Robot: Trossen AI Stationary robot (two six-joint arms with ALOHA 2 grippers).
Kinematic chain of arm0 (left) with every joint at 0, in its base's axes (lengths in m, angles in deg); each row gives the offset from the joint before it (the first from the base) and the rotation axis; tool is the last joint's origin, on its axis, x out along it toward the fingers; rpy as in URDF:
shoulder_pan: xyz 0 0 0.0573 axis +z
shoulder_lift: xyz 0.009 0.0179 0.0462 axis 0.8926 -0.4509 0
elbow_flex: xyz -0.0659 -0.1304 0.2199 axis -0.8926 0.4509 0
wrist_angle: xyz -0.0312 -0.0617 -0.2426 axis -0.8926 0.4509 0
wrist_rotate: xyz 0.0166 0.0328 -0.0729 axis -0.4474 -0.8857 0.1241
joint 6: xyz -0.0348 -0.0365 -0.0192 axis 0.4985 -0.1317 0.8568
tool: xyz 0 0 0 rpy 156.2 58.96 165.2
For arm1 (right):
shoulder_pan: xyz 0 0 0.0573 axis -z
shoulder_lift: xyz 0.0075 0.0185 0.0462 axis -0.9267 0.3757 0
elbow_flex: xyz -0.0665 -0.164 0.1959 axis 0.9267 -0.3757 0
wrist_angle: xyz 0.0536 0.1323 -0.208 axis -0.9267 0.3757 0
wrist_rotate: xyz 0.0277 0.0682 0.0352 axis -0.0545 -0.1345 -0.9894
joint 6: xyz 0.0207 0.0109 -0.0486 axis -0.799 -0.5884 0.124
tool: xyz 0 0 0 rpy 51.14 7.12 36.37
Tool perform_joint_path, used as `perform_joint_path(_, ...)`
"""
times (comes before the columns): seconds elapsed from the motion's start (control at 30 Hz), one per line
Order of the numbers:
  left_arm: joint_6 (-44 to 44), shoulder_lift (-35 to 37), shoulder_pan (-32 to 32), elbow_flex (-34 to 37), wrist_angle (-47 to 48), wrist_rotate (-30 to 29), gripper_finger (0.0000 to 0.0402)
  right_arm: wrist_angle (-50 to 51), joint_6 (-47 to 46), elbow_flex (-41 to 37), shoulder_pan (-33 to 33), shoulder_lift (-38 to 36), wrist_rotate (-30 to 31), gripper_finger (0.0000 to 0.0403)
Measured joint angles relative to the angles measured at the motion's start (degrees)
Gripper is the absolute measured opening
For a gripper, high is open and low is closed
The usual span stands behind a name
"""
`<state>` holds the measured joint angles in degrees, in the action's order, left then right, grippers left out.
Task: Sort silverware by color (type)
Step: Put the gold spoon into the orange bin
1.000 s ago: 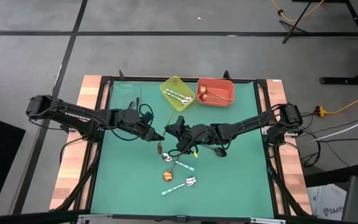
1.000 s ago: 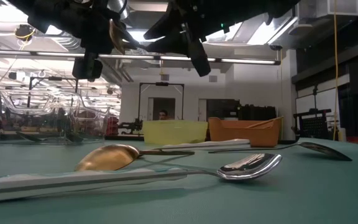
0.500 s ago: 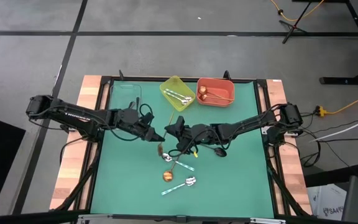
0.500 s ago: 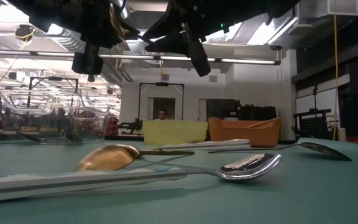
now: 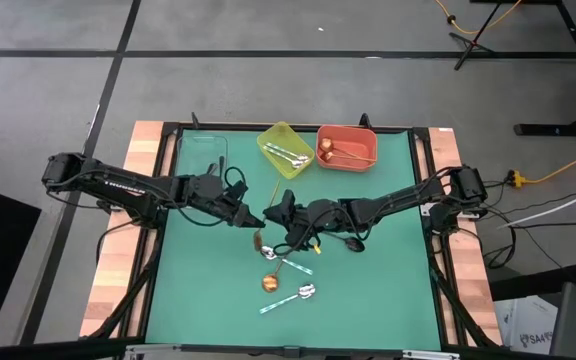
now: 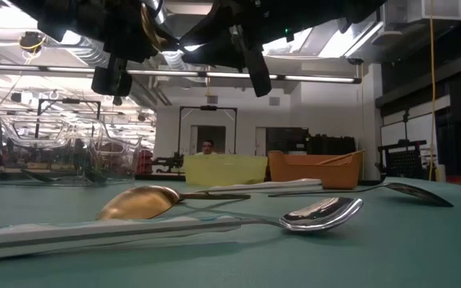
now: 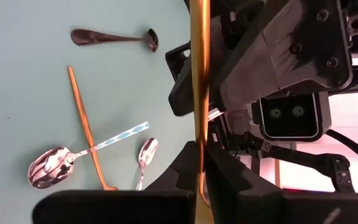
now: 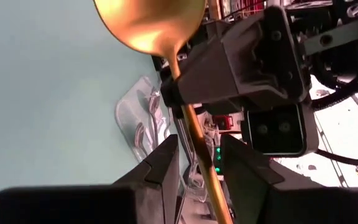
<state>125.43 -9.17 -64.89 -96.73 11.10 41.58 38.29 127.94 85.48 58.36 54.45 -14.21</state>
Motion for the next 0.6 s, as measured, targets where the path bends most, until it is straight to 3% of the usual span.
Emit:
perform_joint_path(0.43,0.1,-0.1,0.0,0.1,0.1,0.0,0.0011,-1.1,-0.3,0.1,1.7,1.9,0.1,0.0114)
perform_joint_path(0.6,0.1,-0.1,0.0,0.1,0.4,0.0,0.0011,-1.6,-0.3,0.1,1.7,2.1,0.3,0.0083)
